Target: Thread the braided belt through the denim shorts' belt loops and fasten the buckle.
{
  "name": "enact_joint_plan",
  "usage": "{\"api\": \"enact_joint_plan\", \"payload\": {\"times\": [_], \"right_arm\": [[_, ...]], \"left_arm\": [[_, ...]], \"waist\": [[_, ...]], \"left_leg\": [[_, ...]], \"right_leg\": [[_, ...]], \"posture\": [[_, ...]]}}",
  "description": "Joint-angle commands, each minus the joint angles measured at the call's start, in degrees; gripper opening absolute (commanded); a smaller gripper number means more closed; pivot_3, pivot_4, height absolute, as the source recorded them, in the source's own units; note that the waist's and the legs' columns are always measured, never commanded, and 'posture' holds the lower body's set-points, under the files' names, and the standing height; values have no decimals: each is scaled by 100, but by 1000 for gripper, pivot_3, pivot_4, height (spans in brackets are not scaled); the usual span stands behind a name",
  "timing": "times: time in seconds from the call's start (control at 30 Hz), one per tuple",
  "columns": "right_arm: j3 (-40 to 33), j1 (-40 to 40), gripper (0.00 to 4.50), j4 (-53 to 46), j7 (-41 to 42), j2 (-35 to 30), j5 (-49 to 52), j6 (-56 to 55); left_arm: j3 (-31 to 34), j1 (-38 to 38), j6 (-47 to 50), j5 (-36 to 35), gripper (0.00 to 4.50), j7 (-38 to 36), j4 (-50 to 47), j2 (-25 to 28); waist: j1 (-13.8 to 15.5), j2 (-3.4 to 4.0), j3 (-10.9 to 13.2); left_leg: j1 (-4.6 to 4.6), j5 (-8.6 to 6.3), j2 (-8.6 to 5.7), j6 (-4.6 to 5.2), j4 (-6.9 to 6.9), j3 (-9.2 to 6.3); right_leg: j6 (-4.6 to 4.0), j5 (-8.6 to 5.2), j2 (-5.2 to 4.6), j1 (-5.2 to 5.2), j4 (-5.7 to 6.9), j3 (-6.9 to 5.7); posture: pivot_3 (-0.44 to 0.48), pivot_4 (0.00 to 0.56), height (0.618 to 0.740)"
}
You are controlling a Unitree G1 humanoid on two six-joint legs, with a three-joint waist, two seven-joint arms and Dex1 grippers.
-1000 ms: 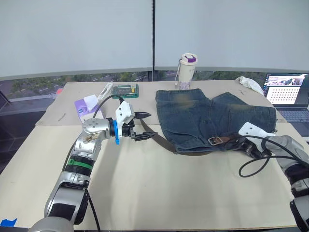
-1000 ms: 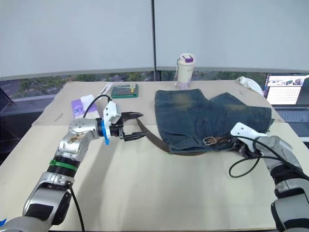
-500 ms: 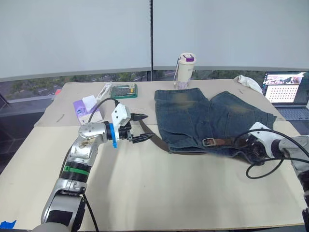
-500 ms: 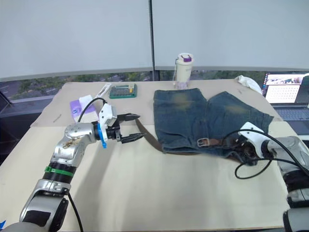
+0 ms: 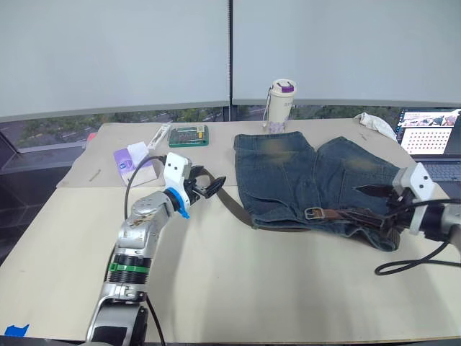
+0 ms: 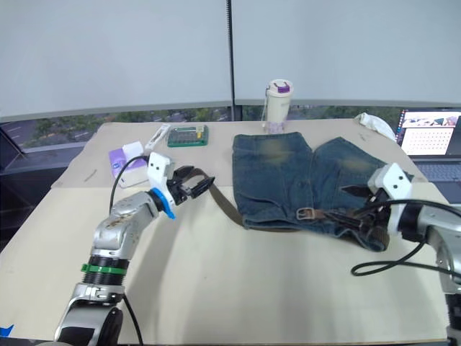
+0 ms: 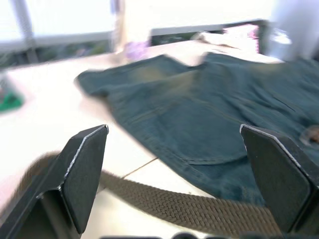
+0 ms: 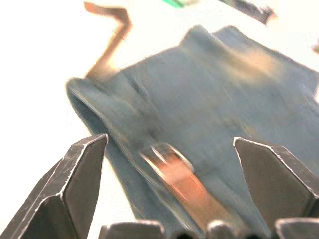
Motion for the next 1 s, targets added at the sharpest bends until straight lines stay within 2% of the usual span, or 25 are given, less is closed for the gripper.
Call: {"api": "enact_joint_plan", "payload": {"times": [0.03, 0.1, 0.27, 0.43, 0.5, 0.7, 1.0], "right_arm": [[31, 40, 4482, -832, -335, 228, 410, 278], [206, 46, 4482, -1093, -509, 410, 463, 367], [427, -46, 4482, -1512, -781, 769, 822, 584], [561, -130, 4482, -1652, -1108, 1046, 994, 665], [673, -87, 4482, -1599, -1130, 1071, 861, 526], [778, -109, 4482, -1495, -1177, 1107, 768, 363], [830, -197, 4482, -1390, -1313, 1160, 709, 219]], "left_arm": [[194, -574, 156, 335, 4500, 1175, 510, -283], [285, -1001, 99, 471, 4500, 1707, 1153, -432], [288, -1777, -299, 854, 4500, 2366, 2687, -482], [721, -2208, -443, 645, 4500, 2764, 3572, -532], [752, -2347, -473, 582, 4500, 2541, 3768, -555], [244, -2546, -666, 946, 4500, 1663, 4366, -606], [71, -3028, -1238, 1265, 4500, 1677, 5712, -843]], "waist": [[17, -5, 3], [51, -16, 6], [61, -25, 9], [53, -25, 8], [50, -25, 8], [73, -25, 7], [18, -29, 10]], "left_leg": [[0, 0, 0, 0, 0, 0], [-1, 1, -5, -1, 3, 0], [-3, 5, -5, -9, 2, 1], [-3, 17, -4, -30, -3, 0], [-3, 15, -4, -26, -3, 0], [-6, 17, -12, -29, -3, 0], [-5, 15, -8, -26, -7, 0]], "right_leg": [[0, 0, 0, 0, 0, 0], [0, 2, -1, 0, -2, -2], [-1, 4, 2, -1, -6, -6], [-1, 4, 3, -6, -5, -5], [-1, 4, 3, -7, -2, -6], [1, 5, 1, -6, -3, -13], [1, 5, 6, -10, 0, -12]], "posture": [[0, 150, 740], [0, 150, 740], [0, 150, 740], [0, 150, 740], [0, 150, 740], [0, 150, 740], [0, 150, 740]]}}
